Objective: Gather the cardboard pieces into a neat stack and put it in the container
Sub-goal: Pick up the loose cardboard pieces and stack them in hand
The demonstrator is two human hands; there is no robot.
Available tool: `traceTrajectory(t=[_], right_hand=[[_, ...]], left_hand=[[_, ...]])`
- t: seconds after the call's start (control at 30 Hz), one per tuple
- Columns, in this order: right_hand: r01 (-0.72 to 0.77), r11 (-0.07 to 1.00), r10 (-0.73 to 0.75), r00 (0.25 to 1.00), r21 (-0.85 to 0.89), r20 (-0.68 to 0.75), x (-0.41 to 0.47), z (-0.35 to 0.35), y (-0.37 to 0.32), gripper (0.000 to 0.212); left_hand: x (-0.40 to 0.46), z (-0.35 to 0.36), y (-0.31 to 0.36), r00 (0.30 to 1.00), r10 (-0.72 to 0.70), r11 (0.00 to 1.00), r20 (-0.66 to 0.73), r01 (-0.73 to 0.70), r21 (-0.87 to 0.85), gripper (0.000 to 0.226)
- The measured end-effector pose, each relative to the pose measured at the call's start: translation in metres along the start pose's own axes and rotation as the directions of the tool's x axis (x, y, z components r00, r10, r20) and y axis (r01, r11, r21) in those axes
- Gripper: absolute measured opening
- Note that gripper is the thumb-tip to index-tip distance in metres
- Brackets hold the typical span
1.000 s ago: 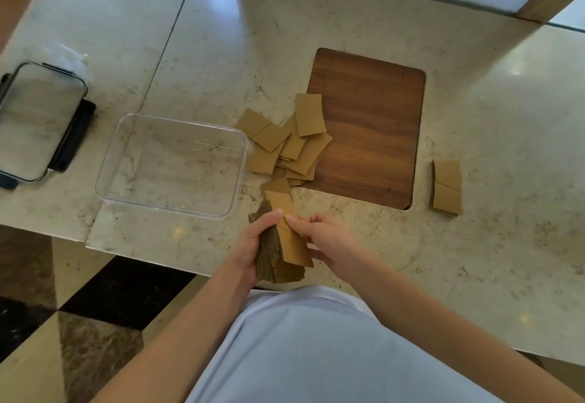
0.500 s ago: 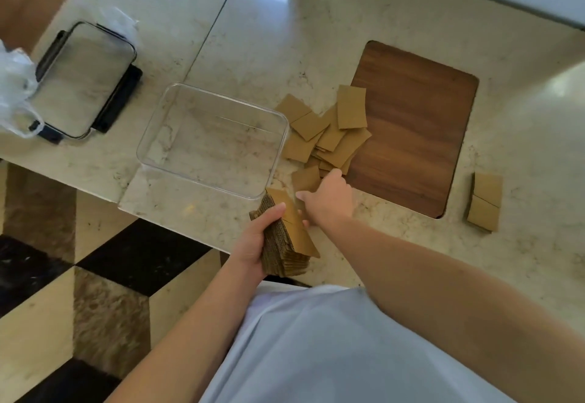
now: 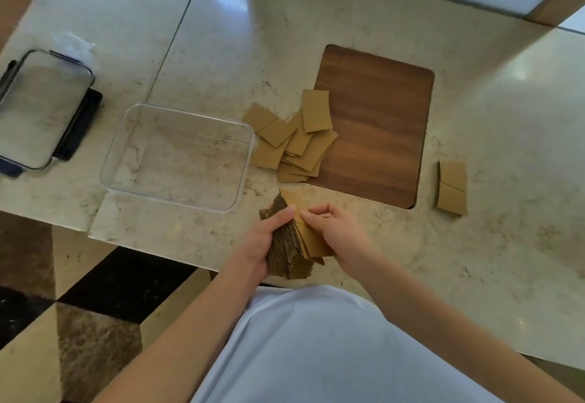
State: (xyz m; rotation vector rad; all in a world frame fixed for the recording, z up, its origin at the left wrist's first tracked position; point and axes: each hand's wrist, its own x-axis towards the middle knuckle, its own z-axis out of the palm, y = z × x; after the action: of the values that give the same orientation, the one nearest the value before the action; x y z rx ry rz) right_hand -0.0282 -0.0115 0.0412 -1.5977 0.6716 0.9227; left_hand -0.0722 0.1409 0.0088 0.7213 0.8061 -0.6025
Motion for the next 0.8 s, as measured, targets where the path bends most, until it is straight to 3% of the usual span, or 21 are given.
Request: traceTrajectory(t=[0.17,0.3,0.37,0.43,0.47,0.57,0.6,0.73,0.8], right_hand=[[0.015,0.996,-0.017,1.0,-0.088,-0.019,0.0,-0.006,0.012,0.032],[-0.186,0.969,0.144,0.959,0.162,0.243,-0.003,-0.013,0.022,0.053],[-0.264,0.904,0.136,0.923,0.336,0.36,-0.006,-0.016,0.026,0.059],[-0.267,0.868,0.095,0.916,0.418,0.39,-0.008,-0.024,0.027,0.057],[-0.25,0.869,0.073,0.919,0.428,0.389,-0.008,-0.031,0.025,0.056],[-0.201,0.878,0.031,0.93,0.435,0.367,-0.008,-0.058,0.021,0.052],[-0.178,0.882,0.013,0.935,0.437,0.354,-0.008,-0.07,0.019,0.05],[-0.007,0.868,-0.129,0.962,0.497,0.24,-0.013,-0.116,0.017,0.05],[0.191,0.913,-0.24,0.966,0.36,0.097,-0.011,-0.133,0.021,0.051]], left_hand=[[0.0,0.005,-0.003,1.0,-0.013,0.995,-0.023,0.015,0.098,0.035],[0.001,0.013,0.0,1.0,-0.013,0.992,0.019,0.01,0.128,0.026],[0.0,0.019,0.002,0.999,-0.034,0.987,0.034,0.029,0.157,0.025],[0.001,0.029,0.005,0.996,-0.056,0.977,0.075,0.039,0.211,0.03],[0.002,0.038,0.007,0.995,-0.054,0.972,0.086,0.032,0.231,0.038],[0.018,0.066,0.013,0.997,0.033,0.94,0.066,-0.054,0.338,0.091],[0.024,0.077,0.015,0.995,0.059,0.909,0.075,-0.085,0.408,0.097],[0.049,0.124,0.017,0.983,-0.008,0.754,0.181,-0.113,0.647,0.098],[0.059,0.137,0.013,0.982,0.003,0.591,0.191,-0.156,0.792,0.089]])
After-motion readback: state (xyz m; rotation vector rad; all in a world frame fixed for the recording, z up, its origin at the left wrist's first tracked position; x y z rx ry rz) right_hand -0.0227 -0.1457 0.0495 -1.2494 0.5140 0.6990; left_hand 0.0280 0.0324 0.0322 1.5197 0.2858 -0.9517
